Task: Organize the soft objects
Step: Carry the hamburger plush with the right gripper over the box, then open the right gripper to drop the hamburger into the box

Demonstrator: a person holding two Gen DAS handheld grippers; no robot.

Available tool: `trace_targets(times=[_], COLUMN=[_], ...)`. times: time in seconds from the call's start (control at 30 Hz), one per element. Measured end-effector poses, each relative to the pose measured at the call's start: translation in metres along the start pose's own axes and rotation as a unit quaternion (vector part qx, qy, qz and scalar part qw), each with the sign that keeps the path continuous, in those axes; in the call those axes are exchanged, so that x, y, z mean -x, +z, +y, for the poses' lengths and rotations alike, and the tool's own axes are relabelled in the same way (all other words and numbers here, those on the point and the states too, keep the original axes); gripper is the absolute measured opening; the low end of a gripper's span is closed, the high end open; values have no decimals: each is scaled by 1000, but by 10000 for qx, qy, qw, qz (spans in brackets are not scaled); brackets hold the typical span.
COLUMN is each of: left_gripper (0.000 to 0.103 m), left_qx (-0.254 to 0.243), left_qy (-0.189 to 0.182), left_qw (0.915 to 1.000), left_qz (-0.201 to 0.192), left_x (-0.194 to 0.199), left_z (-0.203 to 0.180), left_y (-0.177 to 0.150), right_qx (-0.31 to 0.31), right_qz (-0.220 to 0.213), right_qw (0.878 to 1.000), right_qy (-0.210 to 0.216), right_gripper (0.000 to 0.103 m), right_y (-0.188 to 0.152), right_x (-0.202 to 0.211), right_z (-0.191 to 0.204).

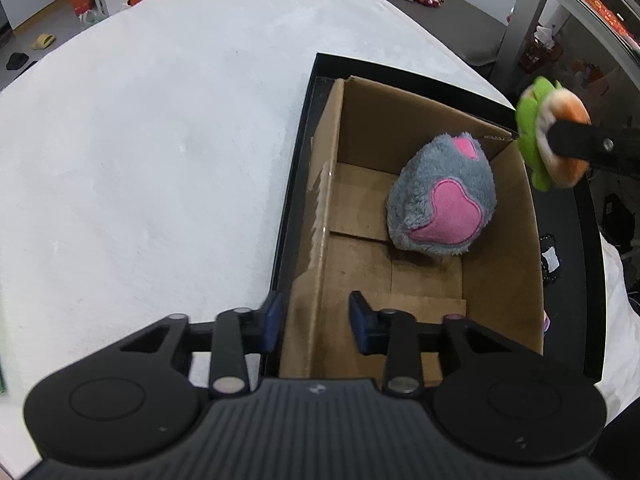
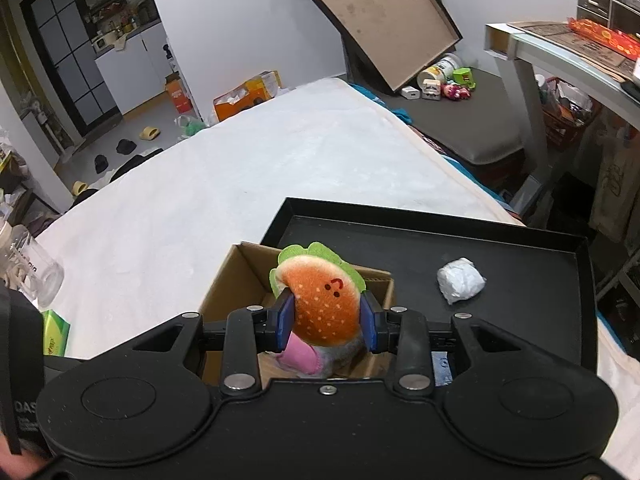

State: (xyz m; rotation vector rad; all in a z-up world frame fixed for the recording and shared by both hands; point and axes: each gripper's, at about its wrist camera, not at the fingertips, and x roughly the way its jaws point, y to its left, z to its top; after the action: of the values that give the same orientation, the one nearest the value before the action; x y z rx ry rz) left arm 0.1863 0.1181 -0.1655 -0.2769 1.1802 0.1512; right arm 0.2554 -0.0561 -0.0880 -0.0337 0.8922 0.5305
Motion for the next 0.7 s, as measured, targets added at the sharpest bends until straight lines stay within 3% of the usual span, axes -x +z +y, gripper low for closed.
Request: trace_targets(times=[0.17, 0.43, 0.5, 0.57, 0.7], left_gripper=[19, 14, 14, 14, 14], left_qx=[-22, -10, 5, 14, 4], left_qy=[-19, -85, -106, -121, -133], left_qw=[10000, 10000, 9999, 9999, 9999], left_qz=[-27, -45, -34, -25, -22], left_x=[-4, -7, -6, -5, -4], left_z=[3, 9, 9, 10, 11], left_y=[2, 2, 1, 1, 1], right_qx=[14, 116, 129, 170, 101], right_qz=[113, 151, 116, 60, 83], right_qw=[9999, 9998, 9997, 9998, 9999], right_qy=[16, 96, 174, 124, 99], right_gripper=[34, 34, 39, 53, 54], right_y=[0, 8, 12, 14, 15], right_x=[-11, -24, -26, -27, -27], right_z=[9, 27, 32, 36, 33])
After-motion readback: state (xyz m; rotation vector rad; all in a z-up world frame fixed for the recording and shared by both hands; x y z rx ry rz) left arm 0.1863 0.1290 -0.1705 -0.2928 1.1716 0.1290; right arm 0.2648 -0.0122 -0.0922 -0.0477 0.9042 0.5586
